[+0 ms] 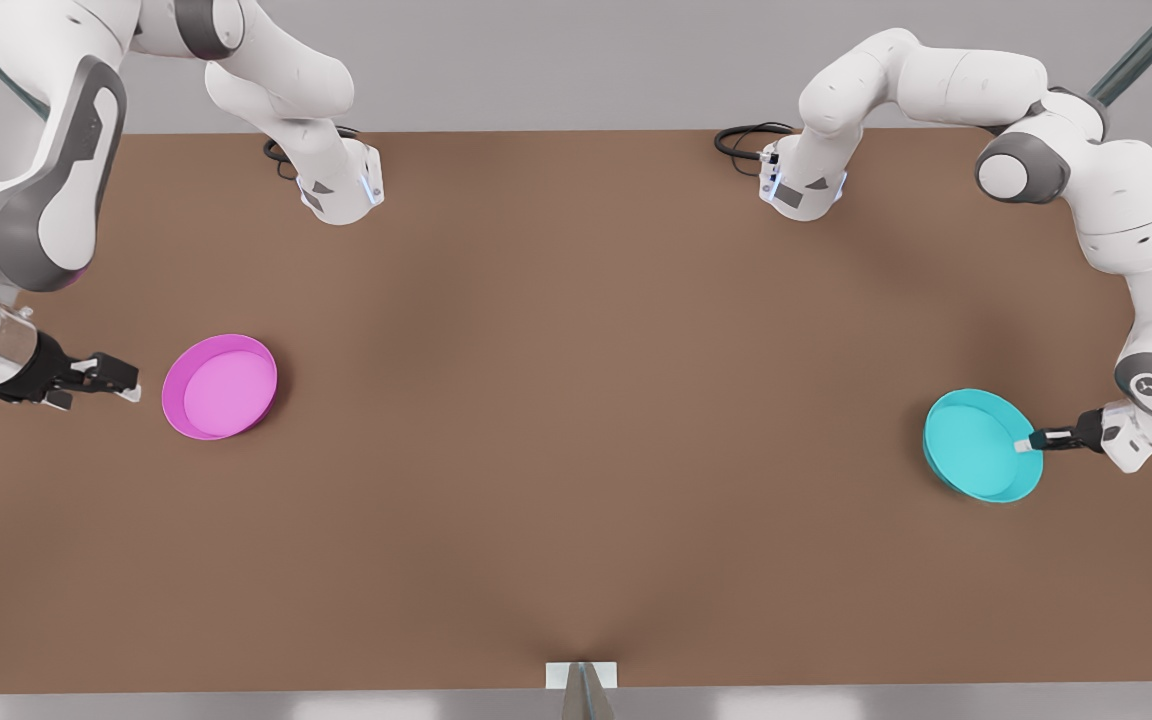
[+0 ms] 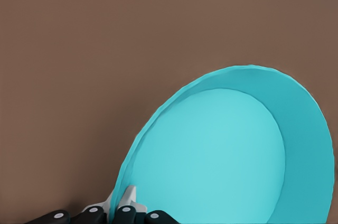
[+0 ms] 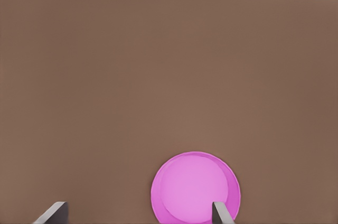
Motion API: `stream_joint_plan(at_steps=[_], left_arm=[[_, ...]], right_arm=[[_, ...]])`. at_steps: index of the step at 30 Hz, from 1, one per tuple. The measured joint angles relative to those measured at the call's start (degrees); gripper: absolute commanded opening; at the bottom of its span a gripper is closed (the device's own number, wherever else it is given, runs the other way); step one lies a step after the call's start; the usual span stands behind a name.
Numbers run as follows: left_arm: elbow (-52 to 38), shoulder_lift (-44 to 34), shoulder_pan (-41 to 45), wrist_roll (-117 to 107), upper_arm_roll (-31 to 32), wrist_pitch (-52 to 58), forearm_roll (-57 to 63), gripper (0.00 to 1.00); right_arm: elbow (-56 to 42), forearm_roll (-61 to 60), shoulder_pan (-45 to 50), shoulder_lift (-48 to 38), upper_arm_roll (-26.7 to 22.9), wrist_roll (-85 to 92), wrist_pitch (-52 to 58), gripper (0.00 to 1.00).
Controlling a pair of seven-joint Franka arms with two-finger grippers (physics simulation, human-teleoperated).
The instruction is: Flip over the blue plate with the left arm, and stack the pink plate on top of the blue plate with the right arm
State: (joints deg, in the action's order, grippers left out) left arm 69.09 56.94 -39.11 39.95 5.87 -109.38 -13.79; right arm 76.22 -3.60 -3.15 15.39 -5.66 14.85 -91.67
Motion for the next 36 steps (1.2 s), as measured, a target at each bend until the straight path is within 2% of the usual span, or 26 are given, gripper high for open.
stream_joint_plan(at_steps=[27, 36], left_arm=[[-0.18, -1.66, 0.21, -0.05, -0.15, 3.87, 1.04, 0.21], [0.69, -5.84, 4.7, -0.67, -0.3, 4.93, 3.73, 0.21]], right_arm=[[-0.11, 0.44, -0.14, 2.24, 0.2, 0.7, 0.78, 1.0], [-0.28, 0.22, 0.03, 3.92, 0.16, -0.26, 0.3, 1.0]])
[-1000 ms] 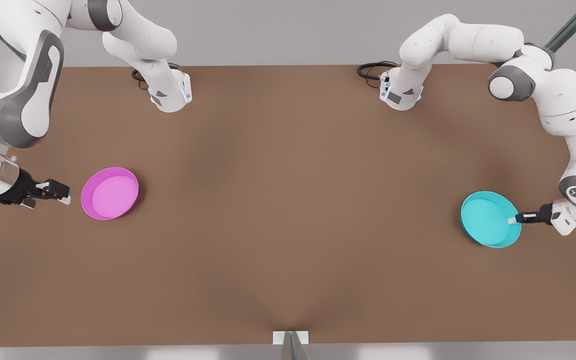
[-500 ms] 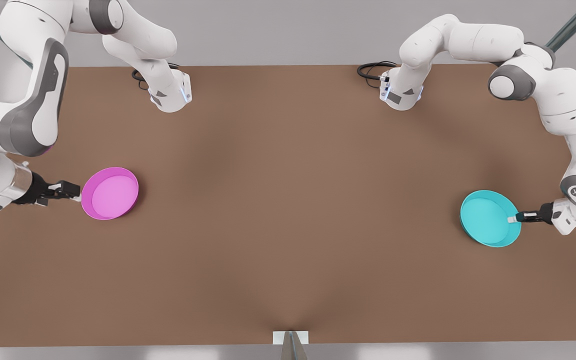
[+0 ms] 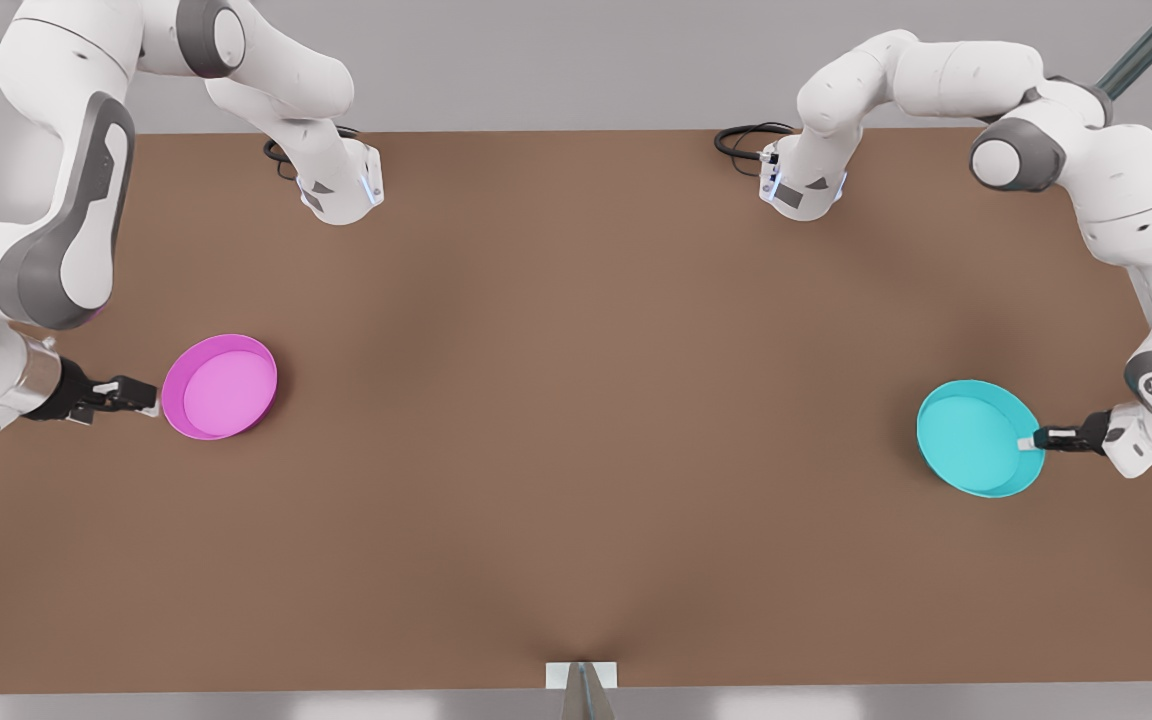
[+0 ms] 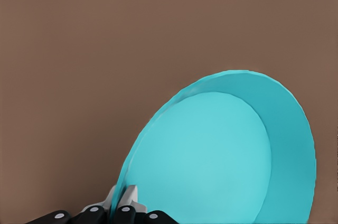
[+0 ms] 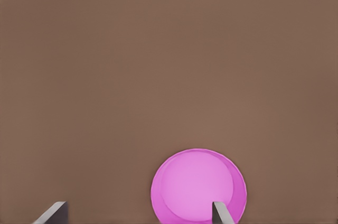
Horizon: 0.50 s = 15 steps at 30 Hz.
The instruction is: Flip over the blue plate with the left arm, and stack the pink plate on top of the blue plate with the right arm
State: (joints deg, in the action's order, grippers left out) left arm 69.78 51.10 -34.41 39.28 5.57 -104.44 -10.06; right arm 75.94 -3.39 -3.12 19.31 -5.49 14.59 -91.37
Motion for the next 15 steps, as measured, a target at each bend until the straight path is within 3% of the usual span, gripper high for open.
stream_joint_plan(at_steps=[4, 8, 15], left_arm=[[2.77, -3.95, 4.75, -0.87, -0.26, 0.07, 3.41, 0.21], [4.97, -8.02, 10.23, -4.0, -0.28, 0.93, 9.76, 0.21], [4.53, -10.65, 20.22, -14.46, 1.47, 7.35, 26.52, 0.21]], right_arm=[[-0.83, 0.3, -0.29, 0.12, -0.2, 0.08, -0.35, 1.0], [-0.84, 0.98, 0.56, 0.9, 0.34, 0.01, -7.46, 1.0], [-0.61, 2.46, 1.97, 4.83, 0.44, 0.42, -10.59, 1.0]])
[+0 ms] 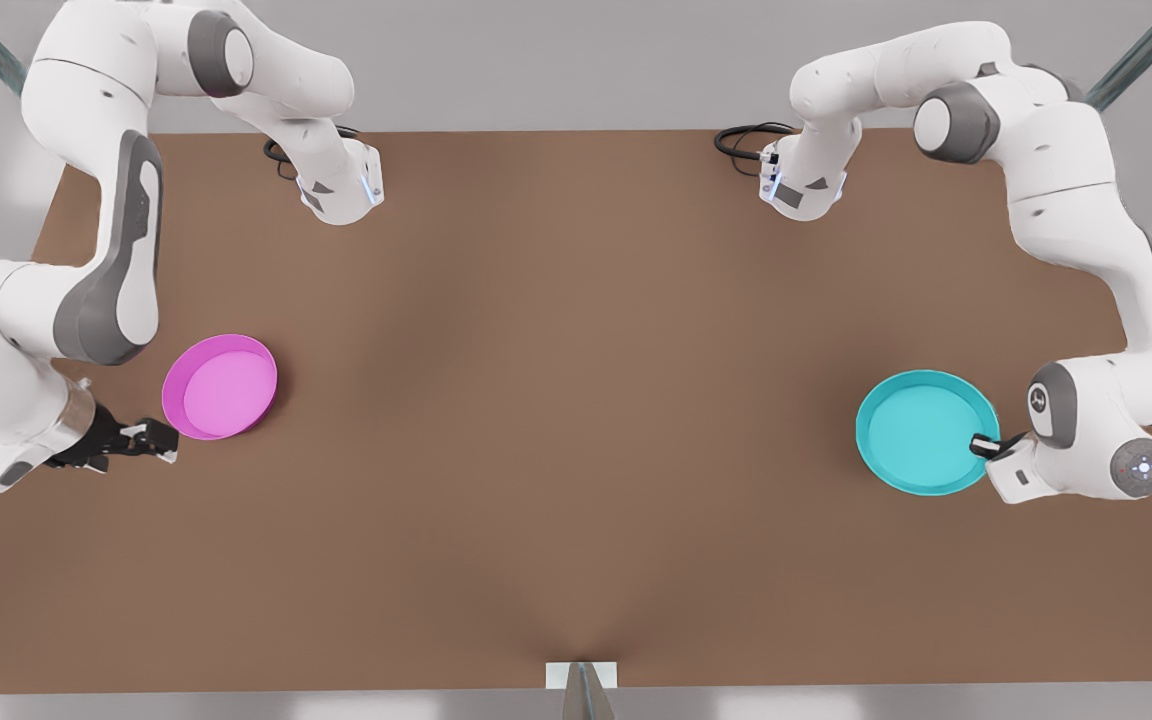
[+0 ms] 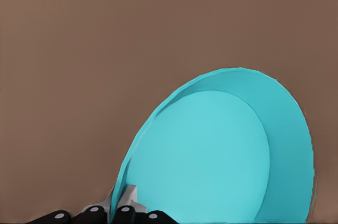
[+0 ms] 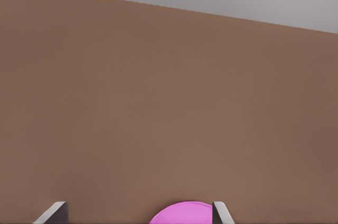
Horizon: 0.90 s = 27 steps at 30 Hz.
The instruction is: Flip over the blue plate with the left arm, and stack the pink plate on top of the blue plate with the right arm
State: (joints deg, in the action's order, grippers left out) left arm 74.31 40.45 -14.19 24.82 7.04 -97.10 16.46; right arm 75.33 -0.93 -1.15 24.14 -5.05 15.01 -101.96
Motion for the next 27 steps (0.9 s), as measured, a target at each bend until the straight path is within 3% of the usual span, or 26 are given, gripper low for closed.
stream_joint_plan(at_steps=[6, 12, 14, 16, 18, 21, 23, 24, 27], left_arm=[[-0.4, -3.53, 15.01, -21.69, -0.05, 13.41, 14.2, 0.21], [-0.4, -2.78, 29.22, -38.02, -0.06, 22.19, 24.99, 0.21], [-0.35, -1.76, 34.71, -40.91, -0.23, 25.36, 29.96, 0.21], [-0.31, -0.4, 39.13, -44.32, -0.24, 29.24, 35.96, 0.21], [-0.31, 1.97, 43.83, -47.91, -0.39, 32.92, 41.92, 0.21], [-0.31, 4.31, 49.76, -51.53, -0.51, 36.86, 49.15, 0.21], [-0.3, 6.68, 53.43, -54.29, -0.51, 40.13, 53.59, 0.21], [-0.22, 8.1, 55.5, -55.84, -0.59, 42.1, 55.72, 0.21], [-0.04, 11.61, 59.25, -57.4, -0.6, 45.71, 61.79, 0.21]], right_arm=[[0.17, 1.46, -3.49, 0.26, -0.8, -0.14, 7.22, 1.0], [-3.59, 1.59, -4.43, 3.1, -0.92, 6.41, 6.65, 1.0], [-5.49, 1.49, -6.74, 1.9, -1.24, 6.86, 12.75, 1.0], [4.81, 1.53, -6.47, -5.11, -5.45, 6.74, 11.76, 1.0], [7.33, 0.54, -6.23, -6.31, -5.75, 6.76, 12.07, 1.0], [19.66, 0.33, -7.63, -12.53, -5.74, 6.7, 11.41, 1.0], [34.57, -5.62, -11.68, -16.27, -7.58, 9.24, 0.9, 1.0], [43.66, -10.43, -12.83, -16.57, -13.39, 21.17, -9.87, 1.0], [44.25, -15.2, -18.99, -7.81, -15.24, 34.16, -13.54, 1.0]])
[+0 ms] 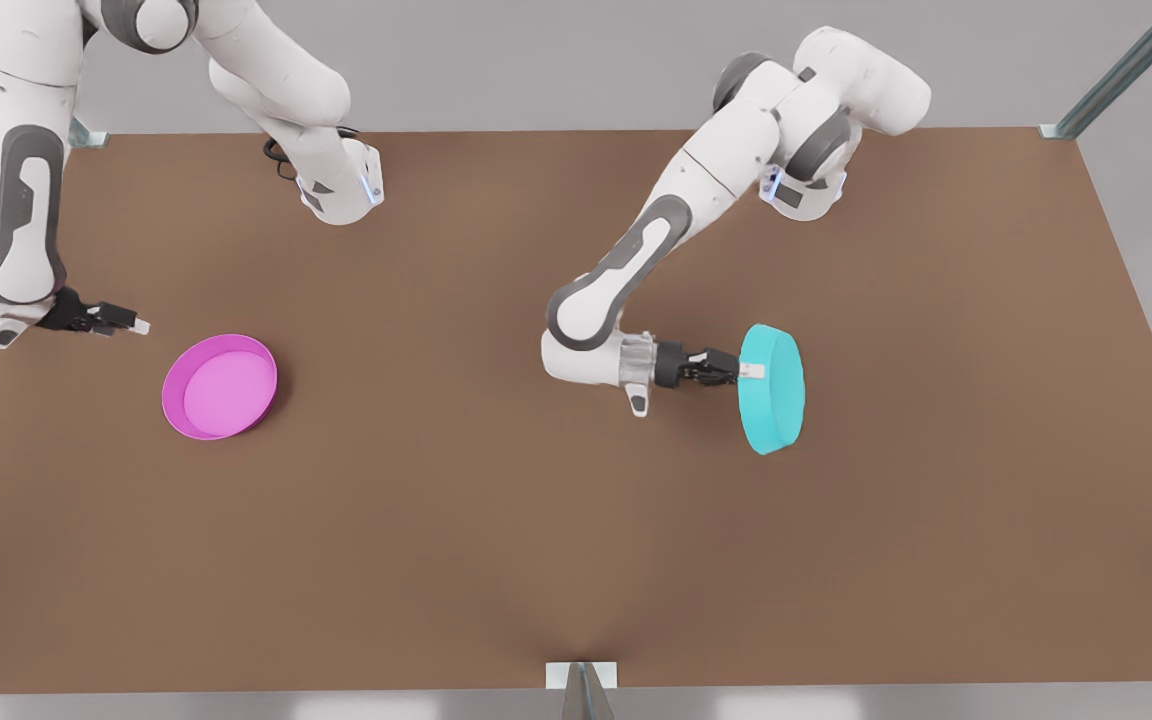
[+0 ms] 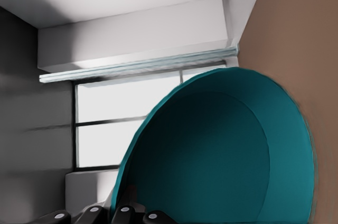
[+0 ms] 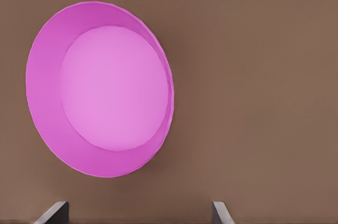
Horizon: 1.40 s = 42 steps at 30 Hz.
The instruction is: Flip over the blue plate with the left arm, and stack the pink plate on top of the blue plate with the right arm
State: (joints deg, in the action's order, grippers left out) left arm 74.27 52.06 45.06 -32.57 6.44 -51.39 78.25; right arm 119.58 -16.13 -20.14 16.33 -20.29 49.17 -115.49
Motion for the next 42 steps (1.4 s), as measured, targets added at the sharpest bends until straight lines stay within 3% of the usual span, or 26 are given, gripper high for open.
stream_joint_plan(at_steps=[5, 15, 16, 17, 18, 31, 35, 41, 42], left_arm=[[-0.09, 5.5, 5.83, -3.43, -0.18, 1.37, 6.03, 0.21], [-0.91, 11.08, 10.0, -6.71, -0.28, -1.67, 10.62, 0.21], [-1.51, 11.38, 10.05, -6.55, -0.19, -1.81, 10.74, 0.21], [-1.63, 11.9, 10.77, -6.54, -0.18, -1.9, 10.82, 0.21], [-1.67, 12.09, 11.47, -6.62, -0.18, -2.15, 10.89, 0.21], [-5.24, 13.17, 15.87, -6.0, 1.66, -4.01, 6.77, 0.21], [-7.66, 14.66, 16.98, -5.93, 1.65, -4.06, 4.58, 0.21], [-8.26, 15.49, 17.78, -5.92, 1.52, -4.01, 3.84, 0.21], [-8.66, 15.44, 17.78, -6.0, 1.48, -4.01, 3.83, 0.39]], right_arm=[[-3.16, -8.06, -1.53, 8.75, 0.26, 3.0, -0.16, 1.0], [-6.2, -11.22, 1.49, 12.97, 0.4, 0.48, -3.6, 1.0], [-6.2, -12.12, 1.51, 13.11, 0.43, 0.53, -3.68, 0.93], [-6.2, -12.38, 1.6, 13.04, 0.43, 0.57, -3.69, 0.72], [-6.2, -12.35, 1.6, 13.11, 0.58, 0.49, -3.69, 0.69], [-6.29, -12.67, 2.74, 15.8, 1.14, 0.31, -5.79, 0.7], [-6.38, -12.69, 2.82, 15.75, 1.14, 0.31, -5.8, 0.57], [-6.54, -12.69, 2.83, 15.75, 1.34, 0.48, -5.8, 0.57], [-6.55, -12.69, 2.83, 15.75, 1.48, 0.56, -5.71, 0.57]])
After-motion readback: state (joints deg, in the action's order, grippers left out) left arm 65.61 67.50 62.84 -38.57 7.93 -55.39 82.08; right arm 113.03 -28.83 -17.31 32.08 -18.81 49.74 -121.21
